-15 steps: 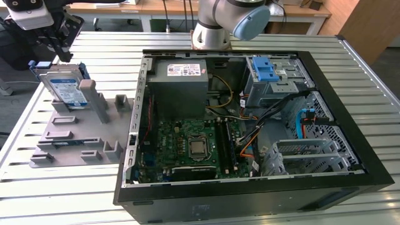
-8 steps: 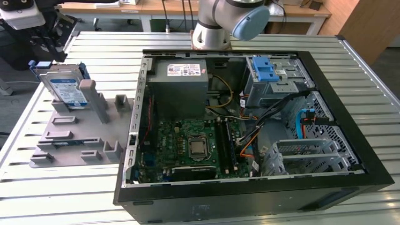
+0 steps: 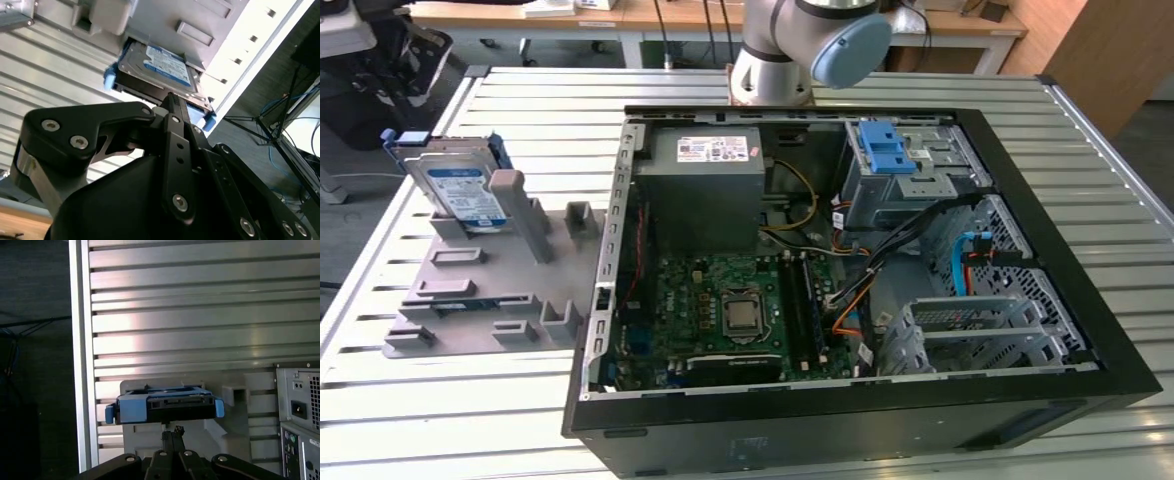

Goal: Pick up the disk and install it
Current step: 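Reach for the disk, then pick up the disk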

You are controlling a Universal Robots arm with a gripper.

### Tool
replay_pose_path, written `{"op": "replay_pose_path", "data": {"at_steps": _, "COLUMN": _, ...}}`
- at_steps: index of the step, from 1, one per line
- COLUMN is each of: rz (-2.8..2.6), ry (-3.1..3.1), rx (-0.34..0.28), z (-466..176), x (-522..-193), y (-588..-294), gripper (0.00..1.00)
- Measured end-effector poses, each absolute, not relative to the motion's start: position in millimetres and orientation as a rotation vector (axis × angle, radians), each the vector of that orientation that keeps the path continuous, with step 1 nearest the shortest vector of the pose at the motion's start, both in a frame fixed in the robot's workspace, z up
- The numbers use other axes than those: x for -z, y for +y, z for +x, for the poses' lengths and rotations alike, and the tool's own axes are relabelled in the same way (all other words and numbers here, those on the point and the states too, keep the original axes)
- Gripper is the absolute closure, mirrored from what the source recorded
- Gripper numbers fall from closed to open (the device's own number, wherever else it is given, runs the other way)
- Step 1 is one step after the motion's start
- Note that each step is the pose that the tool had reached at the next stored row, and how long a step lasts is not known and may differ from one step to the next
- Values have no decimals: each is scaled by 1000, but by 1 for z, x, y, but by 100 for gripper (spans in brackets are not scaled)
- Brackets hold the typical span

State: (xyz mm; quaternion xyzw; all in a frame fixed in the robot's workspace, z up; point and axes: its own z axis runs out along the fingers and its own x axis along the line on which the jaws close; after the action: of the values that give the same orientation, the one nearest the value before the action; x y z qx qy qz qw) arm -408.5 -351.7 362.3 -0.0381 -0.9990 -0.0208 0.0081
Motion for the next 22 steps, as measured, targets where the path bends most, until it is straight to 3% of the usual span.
{"op": "replay_pose_path", "data": {"at_steps": 22, "rz": -118, "ry": -3117, "rx": 64, "z": -426, "x": -360, "y": -348, "gripper": 89}}
